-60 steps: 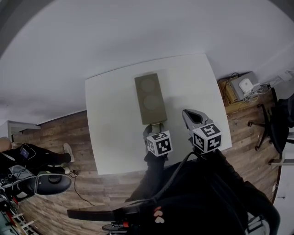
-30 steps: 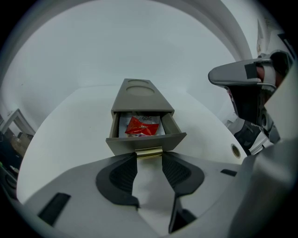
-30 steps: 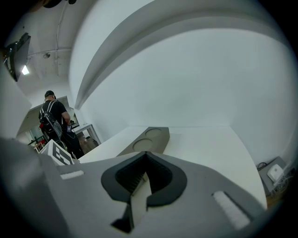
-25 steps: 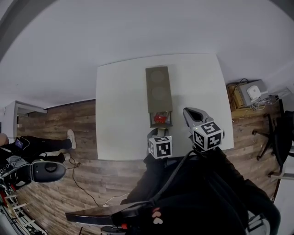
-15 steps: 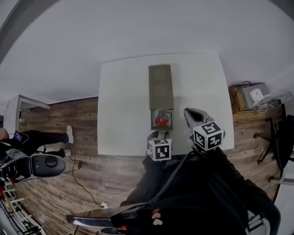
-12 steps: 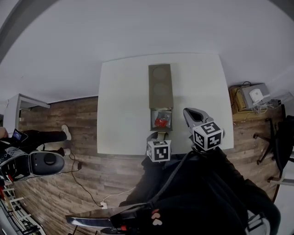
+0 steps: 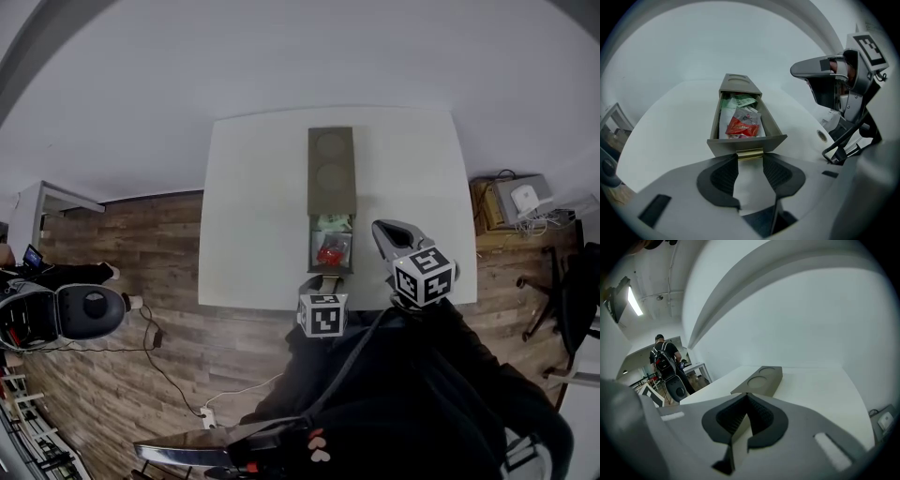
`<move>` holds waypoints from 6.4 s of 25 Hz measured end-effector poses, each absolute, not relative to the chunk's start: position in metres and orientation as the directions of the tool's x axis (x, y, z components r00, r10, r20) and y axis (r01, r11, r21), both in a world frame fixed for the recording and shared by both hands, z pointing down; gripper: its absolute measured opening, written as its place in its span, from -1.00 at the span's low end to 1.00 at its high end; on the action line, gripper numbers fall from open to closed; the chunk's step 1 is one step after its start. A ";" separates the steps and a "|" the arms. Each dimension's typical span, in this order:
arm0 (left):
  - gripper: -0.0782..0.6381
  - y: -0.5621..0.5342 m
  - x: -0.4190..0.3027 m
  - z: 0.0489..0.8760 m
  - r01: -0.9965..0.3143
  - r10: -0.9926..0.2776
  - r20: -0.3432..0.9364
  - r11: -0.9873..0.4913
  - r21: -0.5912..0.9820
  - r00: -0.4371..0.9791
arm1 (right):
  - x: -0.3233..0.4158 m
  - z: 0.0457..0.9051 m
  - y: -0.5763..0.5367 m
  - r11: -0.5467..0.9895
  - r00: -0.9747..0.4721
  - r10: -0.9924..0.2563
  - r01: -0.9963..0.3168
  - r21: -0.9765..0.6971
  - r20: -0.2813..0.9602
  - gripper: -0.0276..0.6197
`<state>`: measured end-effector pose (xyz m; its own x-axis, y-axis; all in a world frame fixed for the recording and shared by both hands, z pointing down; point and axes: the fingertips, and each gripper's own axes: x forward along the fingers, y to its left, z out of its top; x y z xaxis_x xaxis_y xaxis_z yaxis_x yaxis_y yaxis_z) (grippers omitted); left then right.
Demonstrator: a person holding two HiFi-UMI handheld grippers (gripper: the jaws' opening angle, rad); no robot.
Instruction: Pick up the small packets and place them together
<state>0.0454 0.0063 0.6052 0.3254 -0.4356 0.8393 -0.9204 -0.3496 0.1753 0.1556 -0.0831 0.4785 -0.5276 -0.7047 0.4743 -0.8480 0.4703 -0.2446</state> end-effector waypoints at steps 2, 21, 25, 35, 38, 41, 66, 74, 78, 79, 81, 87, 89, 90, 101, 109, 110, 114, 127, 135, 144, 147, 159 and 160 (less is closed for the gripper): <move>-0.31 0.010 0.044 0.605 -0.917 -0.431 0.839 -0.357 0.180 0.332 | 0.155 0.479 -0.083 0.476 -0.528 -0.700 -0.847 -0.238 0.480 -0.93; -0.32 0.045 0.033 0.605 -0.882 -0.351 0.854 -0.412 0.228 0.385 | 0.136 0.486 -0.081 0.532 -0.564 -0.657 -0.817 -0.222 0.501 -0.93; -0.32 0.051 0.033 0.605 -0.878 -0.336 0.856 -0.415 0.241 0.393 | 0.134 0.490 -0.083 0.535 -0.566 -0.651 -0.815 -0.223 0.506 -0.93; -0.32 0.067 0.032 0.613 -0.856 -0.277 0.859 -0.428 0.290 0.430 | 0.124 0.498 -0.085 0.560 -0.582 -0.619 -0.798 -0.223 0.528 -0.93; -0.32 0.068 0.032 0.616 -0.857 -0.281 0.855 -0.420 0.298 0.435 | 0.123 0.499 -0.087 0.560 -0.582 -0.618 -0.798 -0.224 0.529 -0.93; -0.32 0.067 0.033 0.618 -0.854 -0.285 0.847 -0.419 0.310 0.448 | 0.119 0.502 -0.087 0.579 -0.601 -0.598 -0.782 -0.232 0.531 -0.93; -0.32 0.034 -0.038 0.564 -0.881 -0.464 0.749 -0.269 0.390 0.473 | 0.028 0.562 -0.028 0.959 -0.614 0.207 -0.028 -0.283 0.761 -0.62; -0.32 -0.028 -0.049 0.567 -0.879 -0.464 0.747 -0.233 0.417 0.477 | 0.026 0.584 -0.023 0.950 -0.466 0.294 0.045 -0.309 0.835 -0.58; -0.32 -0.043 -0.033 0.575 -0.857 -0.388 0.765 -0.277 0.435 0.514 | 0.025 0.592 -0.021 0.945 -0.406 0.317 0.054 -0.324 0.857 -0.57; -0.32 -0.045 -0.030 0.578 -0.851 -0.369 0.769 -0.289 0.438 0.521 | 0.025 0.594 -0.021 0.945 -0.395 0.317 0.054 -0.322 0.863 -0.57; -0.32 -0.045 -0.022 0.585 -0.836 -0.333 0.772 -0.310 0.452 0.541 | 0.023 0.596 -0.020 0.946 -0.377 0.317 0.063 -0.317 0.870 -0.57; -0.41 -0.047 -0.013 0.595 -0.814 -0.285 0.773 -0.335 0.474 0.567 | 0.021 0.600 -0.018 0.950 -0.320 0.311 0.089 -0.298 0.895 -0.57; -0.43 -0.047 -0.013 0.597 -0.811 -0.279 0.773 -0.338 0.477 0.571 | 0.021 0.602 -0.018 0.952 -0.307 0.304 0.083 -0.293 0.902 -0.58; -0.43 -0.047 -0.012 0.598 -0.808 -0.276 0.771 -0.339 0.481 0.575 | 0.022 0.602 -0.018 0.953 -0.303 0.303 0.082 -0.292 0.904 -0.58; -0.44 -0.048 -0.010 0.597 -0.793 -0.252 0.768 -0.363 0.489 0.589 | 0.032 0.594 -0.009 0.933 -0.315 0.356 0.071 -0.352 0.880 -0.81; -0.51 -0.047 -0.008 0.597 -0.777 -0.232 0.758 -0.368 0.511 0.609 | 0.048 0.564 -0.029 0.938 -0.414 0.302 -0.031 -0.345 0.859 -0.87; -0.52 -0.047 -0.008 0.596 -0.775 -0.231 0.757 -0.371 0.512 0.611 | 0.052 0.561 -0.034 0.938 -0.425 0.291 -0.049 -0.342 0.857 -0.87; -0.55 -0.046 -0.007 0.596 -0.768 -0.226 0.752 -0.376 0.519 0.619 | 0.067 0.549 -0.060 0.948 -0.469 0.203 -0.127 -0.293 0.860 -0.87; -0.61 -0.049 -0.008 0.592 -0.767 -0.242 0.740 -0.353 0.536 0.628 | 0.081 0.525 -0.178 0.865 -0.675 -0.074 -0.410 -0.290 0.734 -0.87; -0.61 -0.047 -0.007 0.595 -0.762 -0.242 0.730 -0.326 0.560 0.639 | 0.087 0.519 -0.264 0.755 -0.662 -0.304 -0.606 -0.251 0.685 -0.87; -0.61 -0.048 -0.008 0.593 -0.771 -0.237 0.743 -0.333 0.543 0.625 | 0.091 0.521 -0.335 0.621 -0.609 -0.454 -0.740 -0.259 0.650 -0.87; -0.61 -0.047 -0.008 0.593 -0.771 -0.234 0.744 -0.333 0.543 0.626 | 0.091 0.528 -0.341 0.602 -0.596 -0.446 -0.752 -0.269 0.668 -0.87; -0.61 -0.047 -0.007 0.598 -0.768 -0.224 0.746 -0.337 0.544 0.627 | 0.097 0.547 -0.341 0.573 -0.541 -0.390 -0.776 -0.264 0.745 -0.58; -0.61 -0.047 -0.007 0.597 -0.769 -0.226 0.747 -0.337 0.543 0.626 | 0.098 0.547 -0.341 0.569 -0.539 -0.395 -0.779 -0.263 0.744 -0.57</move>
<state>-0.0072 -0.0469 0.5971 0.6256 -0.2255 0.7468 -0.7694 -0.3366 0.5429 0.0985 -0.3410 0.5475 -0.5390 -0.3949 0.7439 -0.7793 0.5689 -0.2626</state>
